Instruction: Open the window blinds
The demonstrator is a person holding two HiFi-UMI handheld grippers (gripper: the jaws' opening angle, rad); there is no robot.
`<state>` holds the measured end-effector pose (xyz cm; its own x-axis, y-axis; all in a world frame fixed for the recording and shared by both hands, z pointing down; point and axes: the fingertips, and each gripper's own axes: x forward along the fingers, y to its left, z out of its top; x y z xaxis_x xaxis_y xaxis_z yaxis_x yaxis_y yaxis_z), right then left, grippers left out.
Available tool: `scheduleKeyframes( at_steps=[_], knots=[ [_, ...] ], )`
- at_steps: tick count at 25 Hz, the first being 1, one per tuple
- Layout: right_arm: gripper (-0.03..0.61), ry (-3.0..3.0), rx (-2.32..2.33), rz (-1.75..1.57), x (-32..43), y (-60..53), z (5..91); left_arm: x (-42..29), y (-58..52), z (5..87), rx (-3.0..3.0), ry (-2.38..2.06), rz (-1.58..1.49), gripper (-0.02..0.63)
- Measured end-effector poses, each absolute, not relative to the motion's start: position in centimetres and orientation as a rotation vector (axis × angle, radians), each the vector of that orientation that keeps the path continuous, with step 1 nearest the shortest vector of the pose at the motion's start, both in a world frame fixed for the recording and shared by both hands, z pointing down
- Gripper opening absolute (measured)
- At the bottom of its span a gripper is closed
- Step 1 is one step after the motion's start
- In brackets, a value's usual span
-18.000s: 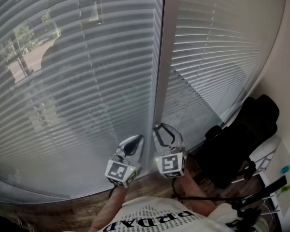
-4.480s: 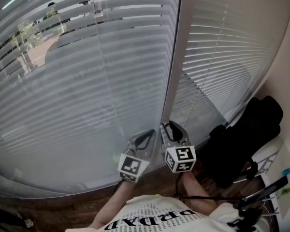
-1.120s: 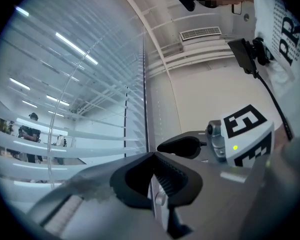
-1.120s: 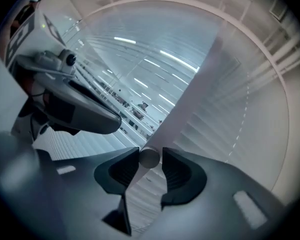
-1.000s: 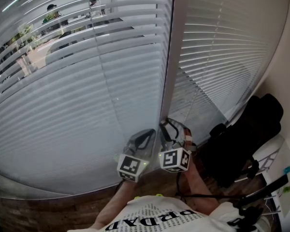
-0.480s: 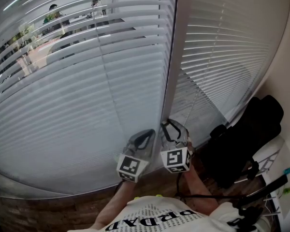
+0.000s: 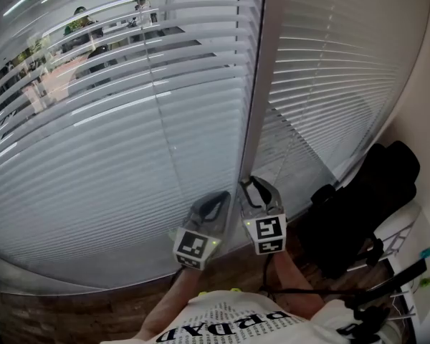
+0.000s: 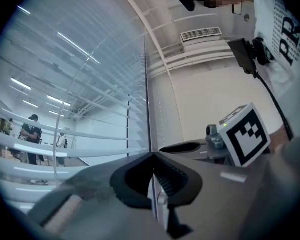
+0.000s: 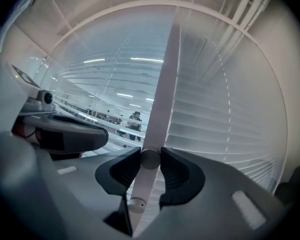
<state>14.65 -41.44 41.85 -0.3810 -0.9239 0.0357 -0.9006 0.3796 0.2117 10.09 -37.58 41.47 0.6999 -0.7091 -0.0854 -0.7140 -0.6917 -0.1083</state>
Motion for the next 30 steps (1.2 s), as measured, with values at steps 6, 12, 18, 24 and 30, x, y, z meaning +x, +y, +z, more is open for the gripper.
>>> scheduleKeyframes(
  at_steps=[6,12,18,24,30],
  knots=[
    [0.133,-2.572,1.704,-0.043,15.1,-41.7,41.9,10.1,-37.6,41.3,-2.774,1.165,0.055,-0.008],
    [0.133,-2.612,1.739,0.049,15.2,-41.9,42.0,10.3,-37.6,41.5,-2.780,1.159,0.058,-0.008],
    [0.133,-2.626,1.757,0.065,15.4,-42.0,43.1,10.3,-37.6,42.5,-2.784,1.160,0.062,-0.007],
    [0.124,-2.609,1.751,0.061,15.1,-42.2,42.6,10.2,-38.0,41.9,-2.792,1.164,0.054,-0.008],
    [0.123,-2.559,1.767,0.019,14.9,-41.7,43.5,10.1,-37.5,42.7,-2.808,1.139,0.060,-0.008]
  ],
)
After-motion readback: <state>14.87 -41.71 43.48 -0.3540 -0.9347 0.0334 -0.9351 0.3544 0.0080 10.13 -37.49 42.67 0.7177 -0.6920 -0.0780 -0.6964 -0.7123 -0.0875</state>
